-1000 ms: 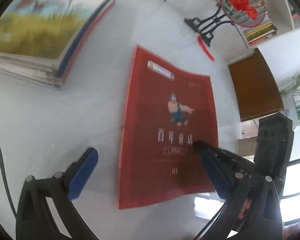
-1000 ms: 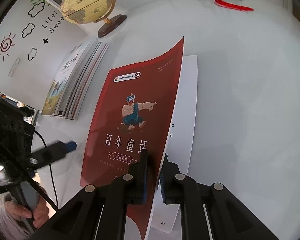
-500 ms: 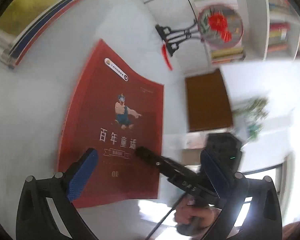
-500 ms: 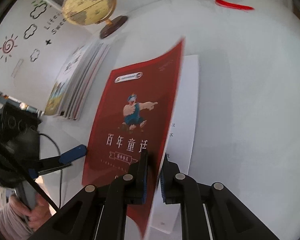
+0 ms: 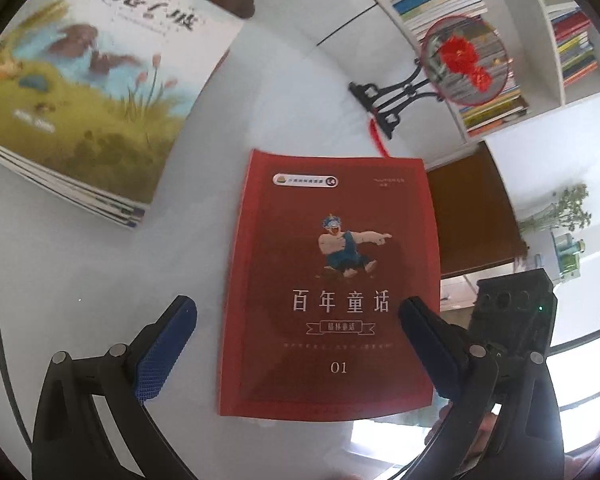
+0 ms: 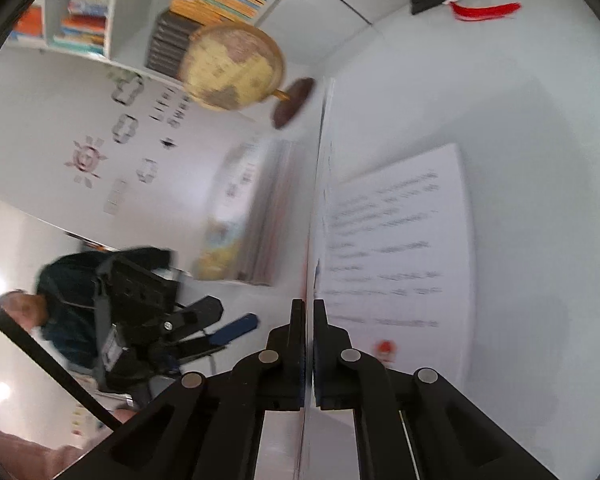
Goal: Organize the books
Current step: 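Carry the red book over the stack by the globe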
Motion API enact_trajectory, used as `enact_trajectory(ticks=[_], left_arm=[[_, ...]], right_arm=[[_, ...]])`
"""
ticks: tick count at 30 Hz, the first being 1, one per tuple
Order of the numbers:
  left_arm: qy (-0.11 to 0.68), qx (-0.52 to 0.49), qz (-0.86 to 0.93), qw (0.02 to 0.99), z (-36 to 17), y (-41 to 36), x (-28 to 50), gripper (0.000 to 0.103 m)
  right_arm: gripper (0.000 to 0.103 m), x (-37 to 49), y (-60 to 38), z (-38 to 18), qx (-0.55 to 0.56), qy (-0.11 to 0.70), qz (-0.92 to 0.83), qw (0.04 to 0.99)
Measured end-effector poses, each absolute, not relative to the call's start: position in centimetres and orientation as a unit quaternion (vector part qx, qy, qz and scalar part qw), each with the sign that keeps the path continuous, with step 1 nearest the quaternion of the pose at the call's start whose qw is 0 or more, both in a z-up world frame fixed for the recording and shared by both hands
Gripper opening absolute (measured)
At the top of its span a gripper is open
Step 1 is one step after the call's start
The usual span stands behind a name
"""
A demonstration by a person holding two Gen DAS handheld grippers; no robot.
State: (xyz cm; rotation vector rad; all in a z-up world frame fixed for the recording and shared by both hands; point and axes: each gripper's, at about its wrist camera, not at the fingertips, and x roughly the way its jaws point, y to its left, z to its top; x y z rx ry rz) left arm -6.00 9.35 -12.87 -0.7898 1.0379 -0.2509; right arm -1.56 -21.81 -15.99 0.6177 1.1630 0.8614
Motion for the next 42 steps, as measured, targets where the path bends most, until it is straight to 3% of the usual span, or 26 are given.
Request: enact_trajectory(ticks=[6, 15, 32, 42], left_arm=[[0.492, -0.399, -0.116, 0.765, -14.1, 11.2, -7.5, 0.102], [0.403, -0.557, -0.214, 0.694, -14.2, 12.4, -8.3, 0.102], [0.349, -0.513, -0.195, 0.759, -7.0, 17.7, -4.8, 0.102], [0.379, -0.484, -0.145, 0.775, -8.8, 25.3, -0.7, 0.102]], right_arm=[[0.003, -1.6, -20.3, -13.2, 0.295, 0.494, 0.434, 0.693], [0.003, -2.0, -21.0, -9.4, 0.318, 0.452, 0.471, 0.687], [0.003, 0.5, -16.0, -4.3, 0.261, 0.429, 0.488, 0.714], [0.004, 5.0, -5.7, -4.7, 0.256, 0.452, 0.487, 0.702]])
